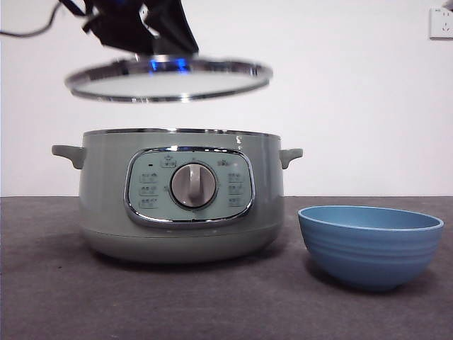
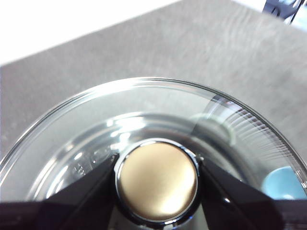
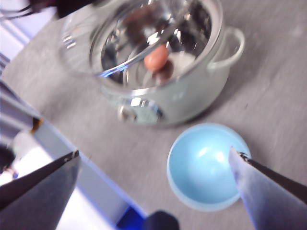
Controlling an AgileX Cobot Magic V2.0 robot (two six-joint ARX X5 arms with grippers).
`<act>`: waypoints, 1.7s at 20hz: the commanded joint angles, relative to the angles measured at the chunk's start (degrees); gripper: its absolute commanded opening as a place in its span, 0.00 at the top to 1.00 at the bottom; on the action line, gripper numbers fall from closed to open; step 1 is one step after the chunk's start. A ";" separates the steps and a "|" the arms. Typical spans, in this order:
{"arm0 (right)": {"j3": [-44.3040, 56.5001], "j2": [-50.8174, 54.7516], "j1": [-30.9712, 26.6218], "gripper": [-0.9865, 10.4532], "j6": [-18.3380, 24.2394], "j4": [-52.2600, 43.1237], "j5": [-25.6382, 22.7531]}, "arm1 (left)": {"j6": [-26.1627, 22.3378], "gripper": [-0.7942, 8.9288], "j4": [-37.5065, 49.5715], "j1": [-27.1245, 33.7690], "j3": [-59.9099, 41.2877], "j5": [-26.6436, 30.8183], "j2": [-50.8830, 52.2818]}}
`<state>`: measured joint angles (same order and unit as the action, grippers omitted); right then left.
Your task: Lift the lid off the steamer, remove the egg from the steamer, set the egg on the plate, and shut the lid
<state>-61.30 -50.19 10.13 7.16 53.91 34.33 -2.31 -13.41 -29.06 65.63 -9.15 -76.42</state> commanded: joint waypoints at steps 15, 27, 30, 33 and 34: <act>-4.17 -26.97 23.15 0.39 -13.94 -29.29 -15.85 | 1.09 0.93 -22.93 -0.15 0.13 6.47 35.15; -25.24 -55.49 32.04 0.39 -12.70 -27.96 -28.85 | 1.25 0.93 -30.05 -0.15 0.13 7.48 41.83; -25.40 -58.73 32.22 0.39 -12.57 -28.13 -31.04 | 1.22 0.93 -30.23 -0.15 0.13 7.48 41.83; -25.40 -60.35 32.39 0.39 -12.02 -28.35 -31.78 | 1.18 0.93 -30.40 -0.15 0.13 7.43 41.83; -25.40 -60.76 32.39 0.39 -12.02 -28.50 -31.80 | 1.18 0.93 -30.40 -0.15 0.13 7.41 41.83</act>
<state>-86.56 -110.00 42.37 -5.30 25.74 2.76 -1.45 -46.46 -29.06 65.54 -1.65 -35.22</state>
